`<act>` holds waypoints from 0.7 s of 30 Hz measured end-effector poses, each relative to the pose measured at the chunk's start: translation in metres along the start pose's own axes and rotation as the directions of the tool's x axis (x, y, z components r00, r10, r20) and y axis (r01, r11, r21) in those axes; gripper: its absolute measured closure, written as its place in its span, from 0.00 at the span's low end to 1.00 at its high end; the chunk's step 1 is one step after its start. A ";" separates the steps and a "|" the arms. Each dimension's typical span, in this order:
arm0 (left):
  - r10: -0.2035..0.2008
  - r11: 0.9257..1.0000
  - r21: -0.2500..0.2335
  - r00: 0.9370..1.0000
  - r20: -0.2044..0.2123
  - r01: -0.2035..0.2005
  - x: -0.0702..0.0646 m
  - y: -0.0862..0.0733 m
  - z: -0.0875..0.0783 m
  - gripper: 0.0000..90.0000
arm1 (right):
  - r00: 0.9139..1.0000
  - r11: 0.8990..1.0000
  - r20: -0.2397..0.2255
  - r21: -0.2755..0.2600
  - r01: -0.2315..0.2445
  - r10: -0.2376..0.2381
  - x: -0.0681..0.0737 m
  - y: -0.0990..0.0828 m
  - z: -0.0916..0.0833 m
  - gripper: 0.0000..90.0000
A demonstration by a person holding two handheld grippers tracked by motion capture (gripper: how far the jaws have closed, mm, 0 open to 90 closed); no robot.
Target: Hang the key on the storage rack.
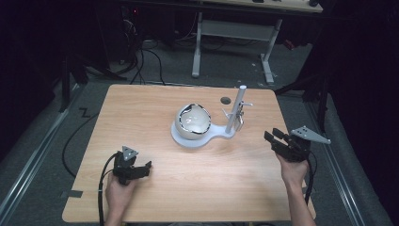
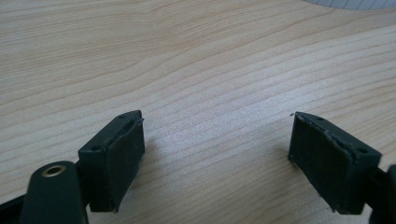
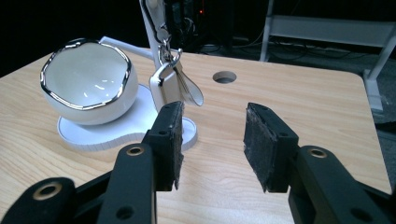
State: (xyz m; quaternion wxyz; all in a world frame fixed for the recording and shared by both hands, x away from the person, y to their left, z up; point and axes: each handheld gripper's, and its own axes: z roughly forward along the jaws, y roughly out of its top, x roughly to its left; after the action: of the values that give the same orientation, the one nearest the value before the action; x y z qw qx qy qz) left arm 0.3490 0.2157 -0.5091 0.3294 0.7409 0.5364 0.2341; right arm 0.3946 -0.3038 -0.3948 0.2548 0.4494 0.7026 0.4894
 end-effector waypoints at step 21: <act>0.000 1.000 0.000 1.000 0.000 0.000 0.000 0.000 0.000 0.21 | 0.999 0.999 -0.005 0.022 -0.041 0.041 -0.006 -0.021 -0.001 0.65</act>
State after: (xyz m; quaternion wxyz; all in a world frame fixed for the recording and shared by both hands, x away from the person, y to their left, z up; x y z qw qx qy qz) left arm 0.3489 0.2157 -0.5091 0.3294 0.7409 0.5364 0.2341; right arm 0.3889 -0.3123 -0.4142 0.2379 0.4653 0.6991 0.4879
